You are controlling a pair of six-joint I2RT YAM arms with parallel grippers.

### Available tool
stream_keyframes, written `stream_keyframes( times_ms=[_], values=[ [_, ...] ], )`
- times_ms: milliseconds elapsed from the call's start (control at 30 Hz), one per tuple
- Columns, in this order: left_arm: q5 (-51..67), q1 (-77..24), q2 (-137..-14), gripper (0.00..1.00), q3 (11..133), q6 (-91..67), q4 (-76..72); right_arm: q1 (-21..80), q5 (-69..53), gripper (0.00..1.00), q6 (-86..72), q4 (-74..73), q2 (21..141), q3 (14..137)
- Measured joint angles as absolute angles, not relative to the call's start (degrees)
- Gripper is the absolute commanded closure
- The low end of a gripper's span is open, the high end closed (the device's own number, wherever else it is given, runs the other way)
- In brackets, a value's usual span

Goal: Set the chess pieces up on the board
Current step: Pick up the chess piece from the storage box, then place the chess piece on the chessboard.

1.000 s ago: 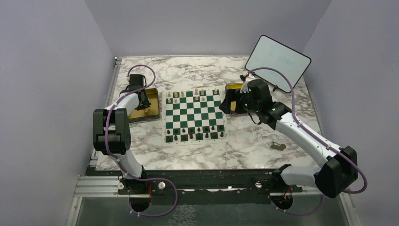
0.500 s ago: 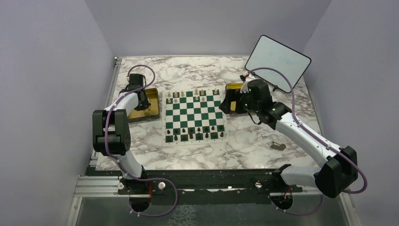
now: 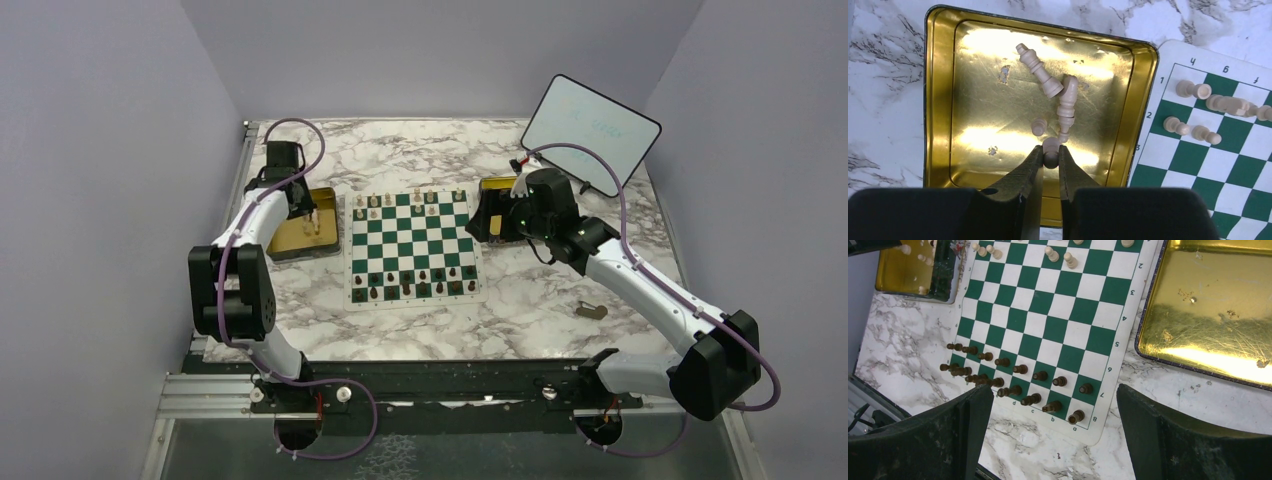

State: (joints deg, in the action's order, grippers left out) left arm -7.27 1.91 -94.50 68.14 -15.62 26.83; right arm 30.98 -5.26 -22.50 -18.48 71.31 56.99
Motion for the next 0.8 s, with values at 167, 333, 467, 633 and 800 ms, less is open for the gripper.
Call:
stream_keyframes(
  times_ms=[167, 333, 467, 633, 800],
  values=[
    [-5.72, 1.37, -94.06, 0.85, 69.95, -15.64, 27.40, 30.98, -5.26, 0.00, -22.50, -18.50, 71.31, 56.99],
    [-4.64, -0.54, -93.89, 0.85, 72.36, -15.59, 27.77, 30.98, -5.26, 0.00, -22.50, -18.50, 71.31, 56.99],
    [-4.47, -4.40, -93.91, 0.85, 74.22, -15.18, 28.12, 31.00, -5.26, 0.00, -22.50, -18.48, 71.31, 56.97],
    [-4.47, -9.93, -94.87, 0.85, 76.86, -14.26, 28.38, 31.00, -5.26, 0.00, -22.50, -18.50, 71.31, 56.80],
    [-4.60, -13.91, -98.00, 0.86, 78.89, -14.13, 28.40, 31.00, -5.26, 0.00, -22.50, -18.50, 71.31, 56.69]
  ],
)
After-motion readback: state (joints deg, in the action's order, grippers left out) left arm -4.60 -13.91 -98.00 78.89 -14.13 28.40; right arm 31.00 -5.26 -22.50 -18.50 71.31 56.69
